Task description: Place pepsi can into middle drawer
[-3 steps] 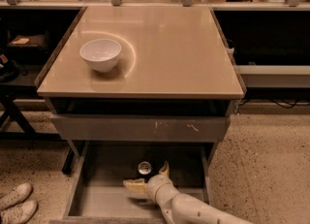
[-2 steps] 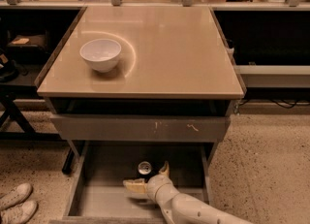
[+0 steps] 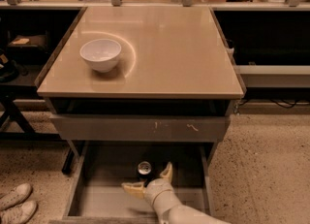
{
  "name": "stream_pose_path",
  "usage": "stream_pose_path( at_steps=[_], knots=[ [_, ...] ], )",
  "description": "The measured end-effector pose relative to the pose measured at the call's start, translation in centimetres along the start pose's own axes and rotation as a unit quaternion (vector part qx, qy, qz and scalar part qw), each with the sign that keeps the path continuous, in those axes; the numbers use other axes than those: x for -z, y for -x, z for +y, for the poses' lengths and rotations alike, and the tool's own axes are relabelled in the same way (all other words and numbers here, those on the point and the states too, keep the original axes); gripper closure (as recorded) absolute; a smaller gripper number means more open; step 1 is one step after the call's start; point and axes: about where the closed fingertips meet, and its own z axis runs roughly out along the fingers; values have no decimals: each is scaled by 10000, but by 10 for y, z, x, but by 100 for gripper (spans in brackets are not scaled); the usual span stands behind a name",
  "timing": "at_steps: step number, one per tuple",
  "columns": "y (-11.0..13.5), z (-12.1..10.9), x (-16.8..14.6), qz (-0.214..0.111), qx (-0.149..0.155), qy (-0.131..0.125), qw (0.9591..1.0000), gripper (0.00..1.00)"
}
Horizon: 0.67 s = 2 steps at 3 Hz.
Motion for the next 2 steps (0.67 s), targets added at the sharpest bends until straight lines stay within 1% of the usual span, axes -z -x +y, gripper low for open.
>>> stream_pose_path(
  at_steps=[1,2],
  knots=[
    [33,20,53,-184,271,-303,9990,0],
    [58,35,109,-316,690,-655,9950,0]
  ],
)
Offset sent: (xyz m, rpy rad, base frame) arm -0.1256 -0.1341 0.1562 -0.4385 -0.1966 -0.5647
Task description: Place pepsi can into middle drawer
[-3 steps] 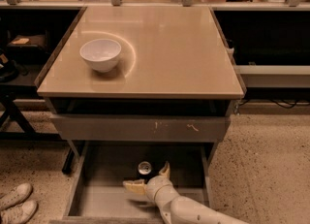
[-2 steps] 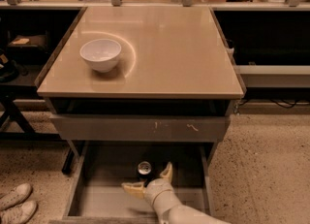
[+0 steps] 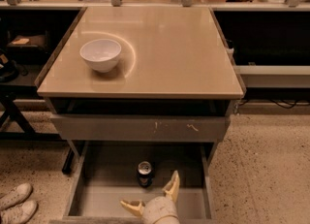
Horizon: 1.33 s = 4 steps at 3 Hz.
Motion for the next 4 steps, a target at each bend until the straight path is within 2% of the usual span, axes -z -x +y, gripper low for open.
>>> stream_pose_path(
  at_steps=[1,2,3,4],
  knots=[
    [2,-3,12,-19,73,-222,9997,0],
    [1,-4,11,-10,71,-228,9997,0],
    [-2,-44,18,96,92,-594,9981,0],
    [-8,-128,52,383,235,-1528,9872,0]
  ],
)
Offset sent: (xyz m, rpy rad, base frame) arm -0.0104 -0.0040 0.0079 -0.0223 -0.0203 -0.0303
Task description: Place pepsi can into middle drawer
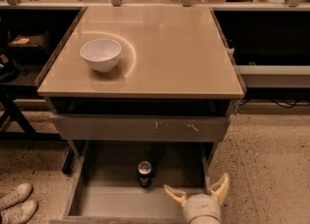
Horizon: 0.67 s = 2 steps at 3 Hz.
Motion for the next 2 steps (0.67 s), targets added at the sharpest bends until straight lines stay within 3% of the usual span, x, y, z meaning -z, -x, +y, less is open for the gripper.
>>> stream_pose_path(
  at_steps=[1,2],
  knots=[
    [-10,-96,29,321,94,-1060,9938,0],
    [-20,-175,77,609,110,-2025,9773,0]
  ],
)
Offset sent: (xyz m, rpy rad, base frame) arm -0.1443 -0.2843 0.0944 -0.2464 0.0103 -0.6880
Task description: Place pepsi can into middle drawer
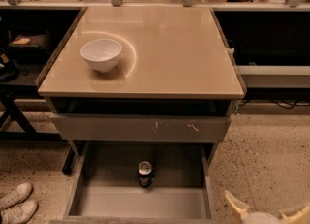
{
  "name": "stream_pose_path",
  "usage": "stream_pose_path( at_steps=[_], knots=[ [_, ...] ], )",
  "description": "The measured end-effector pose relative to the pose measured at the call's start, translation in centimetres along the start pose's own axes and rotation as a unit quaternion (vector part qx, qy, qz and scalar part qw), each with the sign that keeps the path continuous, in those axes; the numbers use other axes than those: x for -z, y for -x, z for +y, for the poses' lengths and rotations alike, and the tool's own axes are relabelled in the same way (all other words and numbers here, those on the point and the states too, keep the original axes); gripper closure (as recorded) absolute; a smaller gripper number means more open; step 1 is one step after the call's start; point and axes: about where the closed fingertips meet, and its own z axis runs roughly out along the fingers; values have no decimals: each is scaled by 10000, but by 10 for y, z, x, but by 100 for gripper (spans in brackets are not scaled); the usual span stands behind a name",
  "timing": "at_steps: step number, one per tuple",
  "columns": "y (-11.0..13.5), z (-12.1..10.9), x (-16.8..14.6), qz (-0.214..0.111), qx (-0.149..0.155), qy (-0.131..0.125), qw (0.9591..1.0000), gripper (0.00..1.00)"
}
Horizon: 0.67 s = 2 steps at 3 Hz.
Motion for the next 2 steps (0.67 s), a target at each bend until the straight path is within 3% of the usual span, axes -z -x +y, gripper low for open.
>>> stream_pose_path(
  at_steps=[1,2],
  knots=[
    [-18,-58,24,137,-142,-599,9980,0],
    [-26,-70,31,214,-185,-745,9968,0]
  ],
)
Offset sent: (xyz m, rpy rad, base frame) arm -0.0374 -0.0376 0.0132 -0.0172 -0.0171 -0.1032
